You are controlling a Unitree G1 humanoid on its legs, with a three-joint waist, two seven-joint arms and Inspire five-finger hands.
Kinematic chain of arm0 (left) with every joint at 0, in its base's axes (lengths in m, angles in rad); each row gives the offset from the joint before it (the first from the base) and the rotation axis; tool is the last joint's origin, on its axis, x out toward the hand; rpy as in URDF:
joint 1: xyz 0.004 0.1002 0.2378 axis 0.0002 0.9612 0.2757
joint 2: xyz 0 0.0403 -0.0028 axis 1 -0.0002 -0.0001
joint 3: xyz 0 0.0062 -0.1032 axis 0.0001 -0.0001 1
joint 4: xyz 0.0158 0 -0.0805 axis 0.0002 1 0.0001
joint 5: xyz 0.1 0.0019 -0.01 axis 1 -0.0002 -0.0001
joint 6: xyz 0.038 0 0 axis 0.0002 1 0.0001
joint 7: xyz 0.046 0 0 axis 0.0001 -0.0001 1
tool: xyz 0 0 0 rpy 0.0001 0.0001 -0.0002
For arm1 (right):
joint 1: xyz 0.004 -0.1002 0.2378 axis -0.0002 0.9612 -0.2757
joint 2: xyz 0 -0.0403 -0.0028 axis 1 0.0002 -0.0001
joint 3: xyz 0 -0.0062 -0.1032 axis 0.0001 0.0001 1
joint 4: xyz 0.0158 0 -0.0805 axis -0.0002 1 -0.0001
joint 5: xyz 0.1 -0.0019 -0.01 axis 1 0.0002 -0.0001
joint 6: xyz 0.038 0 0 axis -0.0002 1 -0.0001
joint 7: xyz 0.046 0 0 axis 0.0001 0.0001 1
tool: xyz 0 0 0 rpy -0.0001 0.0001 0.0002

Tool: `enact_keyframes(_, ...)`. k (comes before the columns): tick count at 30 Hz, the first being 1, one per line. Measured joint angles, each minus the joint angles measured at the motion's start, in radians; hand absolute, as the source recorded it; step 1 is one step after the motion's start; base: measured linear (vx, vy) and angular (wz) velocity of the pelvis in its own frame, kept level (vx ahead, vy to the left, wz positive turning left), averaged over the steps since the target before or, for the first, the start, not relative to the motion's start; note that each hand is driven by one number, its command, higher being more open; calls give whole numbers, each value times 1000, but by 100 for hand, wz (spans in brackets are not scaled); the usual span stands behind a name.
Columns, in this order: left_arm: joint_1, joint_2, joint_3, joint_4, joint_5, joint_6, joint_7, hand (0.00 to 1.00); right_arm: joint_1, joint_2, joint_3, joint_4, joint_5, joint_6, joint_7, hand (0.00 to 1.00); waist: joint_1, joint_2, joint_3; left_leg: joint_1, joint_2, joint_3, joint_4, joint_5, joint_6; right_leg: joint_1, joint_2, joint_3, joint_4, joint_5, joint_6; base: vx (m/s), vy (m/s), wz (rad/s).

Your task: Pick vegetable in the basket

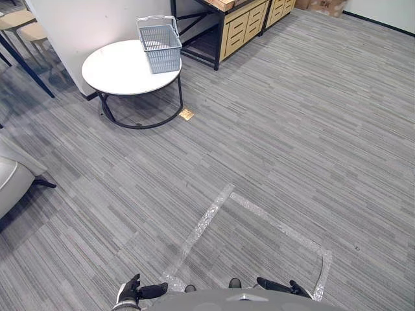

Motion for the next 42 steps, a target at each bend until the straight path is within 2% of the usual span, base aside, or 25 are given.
enact_keyframes(8, 1, -3, -3, -7, -2, -5, 4, 100, 0, -3, 19, -1, -6, -5, -1, 100, 0, -1, 2, 12, 0, -7, -24, 31, -6, 4, 0, -22, 3, -1, 0, -80, -39, 3)
enact_keyframes(14, 1, 2, -20, -7, 6, -23, 3, 100, 5, -4, 30, -1, -14, -13, 0, 100, 0, -5, 4, 15, -2, -19, -30, 50, 8, 6, -3, -45, 16, -10, -14, -112, -32, 8)
enact_keyframes(23, -3, 17, -51, -6, 8, -23, 0, 100, 4, -4, 49, 3, -20, -16, 1, 100, -4, -17, 10, 14, -8, -22, -31, 52, 8, 25, -6, -61, -22, 9, -15, -31, -7, 1)
enact_keyframes(26, -4, 28, -81, -6, 14, -23, 0, 100, -8, -4, 57, 15, -21, -16, 2, 100, -15, -22, 12, 15, -11, -22, -30, 51, 7, 26, -9, -64, -22, 11, -16, 20, 2, 3)
enact_keyframes(42, -6, 34, -100, 3, 15, -23, 0, 100, -13, -4, 61, 19, -22, -16, 3, 100, -22, -21, 13, 31, -9, 9, -31, 52, 5, 35, -7, -38, -23, 16, -11, -53, -13, -5)
